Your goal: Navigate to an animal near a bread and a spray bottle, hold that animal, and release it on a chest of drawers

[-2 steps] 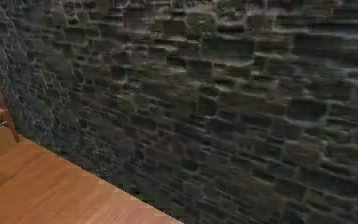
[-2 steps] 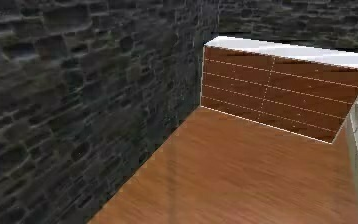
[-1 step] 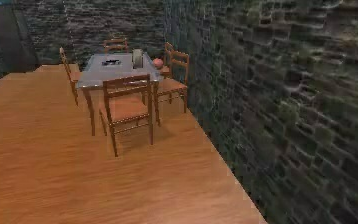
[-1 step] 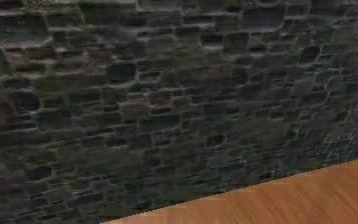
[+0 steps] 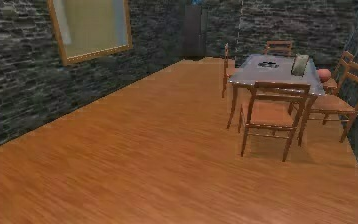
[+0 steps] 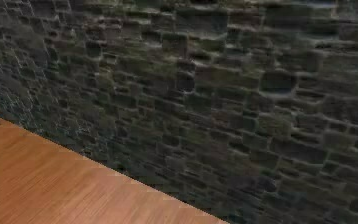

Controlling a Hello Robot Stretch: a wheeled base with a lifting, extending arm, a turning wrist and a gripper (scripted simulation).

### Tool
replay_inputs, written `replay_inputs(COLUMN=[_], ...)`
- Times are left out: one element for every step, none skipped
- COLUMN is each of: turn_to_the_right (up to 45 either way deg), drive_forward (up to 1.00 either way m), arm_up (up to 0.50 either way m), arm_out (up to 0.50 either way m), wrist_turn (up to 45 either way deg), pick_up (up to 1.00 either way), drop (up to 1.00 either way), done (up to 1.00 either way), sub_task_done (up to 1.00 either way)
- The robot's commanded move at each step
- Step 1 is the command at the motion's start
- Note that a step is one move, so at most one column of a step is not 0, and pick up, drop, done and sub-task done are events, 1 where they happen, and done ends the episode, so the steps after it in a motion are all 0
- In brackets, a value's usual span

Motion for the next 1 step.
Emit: replay_inputs(turn_to_the_right=[0.0], drive_forward=[1.0], arm_up=[0.0], arm_out=[0.0], wrist_turn=[0.0], pick_up=[0.0], drop=[0.0], done=[0.0], sub_task_done=[0.0])
